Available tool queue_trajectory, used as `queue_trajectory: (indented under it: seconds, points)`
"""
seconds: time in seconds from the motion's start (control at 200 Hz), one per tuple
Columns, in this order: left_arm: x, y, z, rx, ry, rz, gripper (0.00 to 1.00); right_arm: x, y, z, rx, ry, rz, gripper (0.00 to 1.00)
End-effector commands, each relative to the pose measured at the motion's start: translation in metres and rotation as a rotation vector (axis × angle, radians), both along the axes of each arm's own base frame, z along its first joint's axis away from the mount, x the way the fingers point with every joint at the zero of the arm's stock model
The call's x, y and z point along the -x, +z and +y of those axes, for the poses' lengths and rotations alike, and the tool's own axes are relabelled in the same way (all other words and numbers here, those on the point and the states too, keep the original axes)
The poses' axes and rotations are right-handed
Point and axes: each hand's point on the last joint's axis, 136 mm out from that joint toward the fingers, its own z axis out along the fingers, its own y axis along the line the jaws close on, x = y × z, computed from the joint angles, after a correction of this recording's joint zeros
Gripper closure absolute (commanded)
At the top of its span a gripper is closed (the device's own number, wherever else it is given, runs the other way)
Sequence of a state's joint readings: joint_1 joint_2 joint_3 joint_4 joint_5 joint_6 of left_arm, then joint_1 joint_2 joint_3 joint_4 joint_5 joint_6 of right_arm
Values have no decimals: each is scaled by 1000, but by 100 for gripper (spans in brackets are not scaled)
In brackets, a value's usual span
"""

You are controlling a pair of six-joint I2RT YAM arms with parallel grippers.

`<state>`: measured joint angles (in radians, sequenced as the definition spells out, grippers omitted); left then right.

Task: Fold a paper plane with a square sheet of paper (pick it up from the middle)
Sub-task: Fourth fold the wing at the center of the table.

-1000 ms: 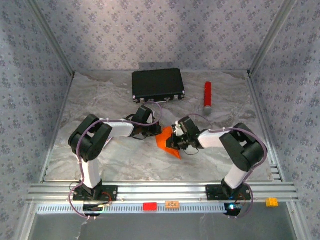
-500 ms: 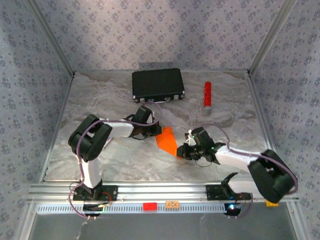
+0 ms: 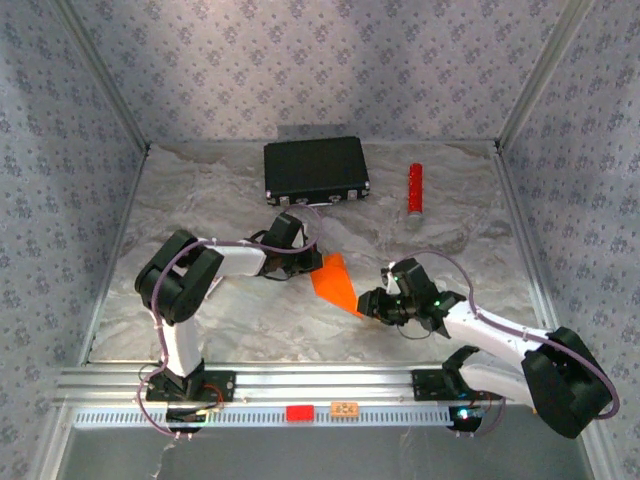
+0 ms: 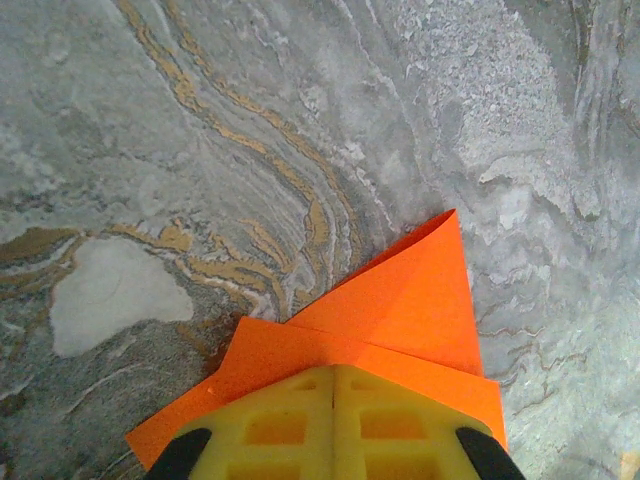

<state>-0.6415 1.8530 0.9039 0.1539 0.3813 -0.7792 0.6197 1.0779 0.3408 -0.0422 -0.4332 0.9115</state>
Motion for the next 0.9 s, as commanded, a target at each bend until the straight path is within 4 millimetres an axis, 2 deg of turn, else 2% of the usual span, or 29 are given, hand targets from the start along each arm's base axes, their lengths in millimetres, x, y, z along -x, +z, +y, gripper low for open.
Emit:
queue_trajectory:
  seconds: [0.0, 0.215, 0.485, 0.894]
  points:
    - [9, -8, 13, -35, 19, 43, 97, 9, -10, -5, 11, -26, 61, 64]
    - [8, -10, 12, -34, 23, 49, 97, 9, -7, -2, -5, -19, 58, 65]
    - [9, -11, 12, -32, 20, 53, 97, 12, -18, -3, 14, -19, 94, 63]
    - [9, -10, 12, -32, 21, 52, 97, 9, -23, 6, -8, -2, 113, 63]
